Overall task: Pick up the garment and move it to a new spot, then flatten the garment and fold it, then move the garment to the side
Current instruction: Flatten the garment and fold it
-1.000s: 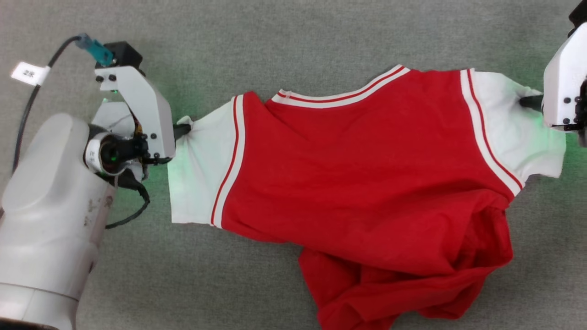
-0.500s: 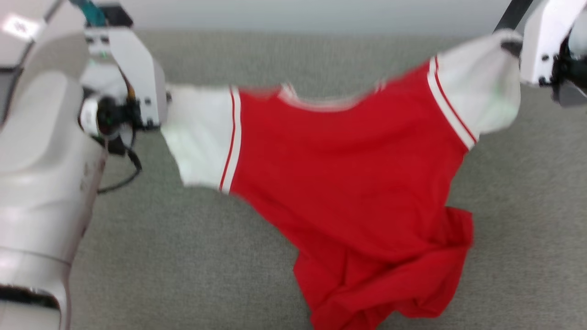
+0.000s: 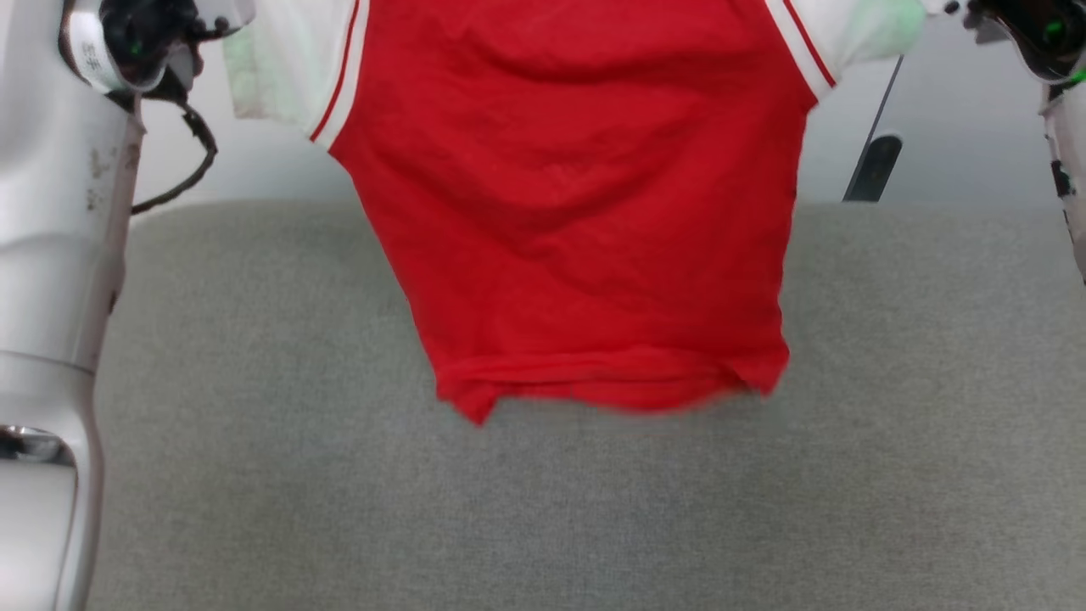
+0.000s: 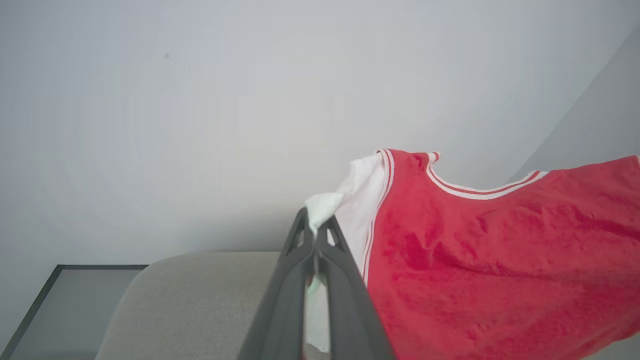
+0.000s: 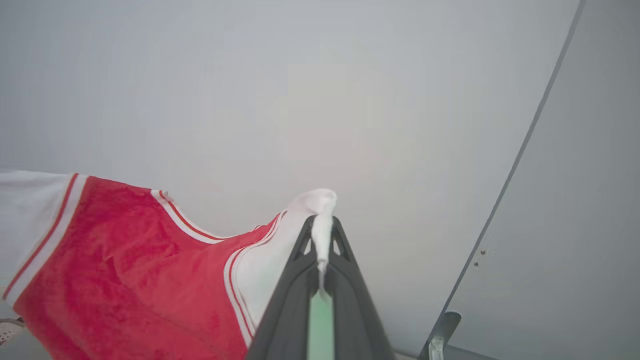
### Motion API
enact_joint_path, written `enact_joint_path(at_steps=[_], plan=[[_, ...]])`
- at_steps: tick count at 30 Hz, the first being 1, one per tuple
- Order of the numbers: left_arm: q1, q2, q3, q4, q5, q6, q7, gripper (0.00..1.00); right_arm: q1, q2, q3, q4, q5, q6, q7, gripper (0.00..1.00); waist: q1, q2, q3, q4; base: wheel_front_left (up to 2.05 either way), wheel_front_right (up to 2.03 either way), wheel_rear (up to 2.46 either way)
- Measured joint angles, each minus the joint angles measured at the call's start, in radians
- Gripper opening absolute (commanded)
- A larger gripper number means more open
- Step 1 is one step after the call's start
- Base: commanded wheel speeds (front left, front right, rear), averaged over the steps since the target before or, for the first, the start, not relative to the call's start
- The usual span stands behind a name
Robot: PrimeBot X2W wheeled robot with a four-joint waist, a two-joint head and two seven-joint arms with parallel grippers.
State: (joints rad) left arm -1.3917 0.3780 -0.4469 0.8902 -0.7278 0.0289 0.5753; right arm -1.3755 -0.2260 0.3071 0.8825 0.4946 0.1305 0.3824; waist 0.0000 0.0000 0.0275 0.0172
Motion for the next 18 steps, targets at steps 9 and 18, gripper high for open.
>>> enact_joint_path(at_steps=[9,18], plan=[[-0.064,-0.024,0.039,0.078,-0.025,-0.011,-0.112,0.0,-0.086,0.023,0.04,0.083,0.033,0.0,-0.11,0.0,0.0,0.0,-0.019,-0.012,0.0,0.0,0.0],[-0.206,-0.04,0.042,0.094,-0.01,-0.062,-0.258,0.0,-0.273,0.011,0.002,0.187,-0.046,0.001,-0.298,0.0,0.0,0.0,0.116,-0.019,0.0,0.0,0.0]])
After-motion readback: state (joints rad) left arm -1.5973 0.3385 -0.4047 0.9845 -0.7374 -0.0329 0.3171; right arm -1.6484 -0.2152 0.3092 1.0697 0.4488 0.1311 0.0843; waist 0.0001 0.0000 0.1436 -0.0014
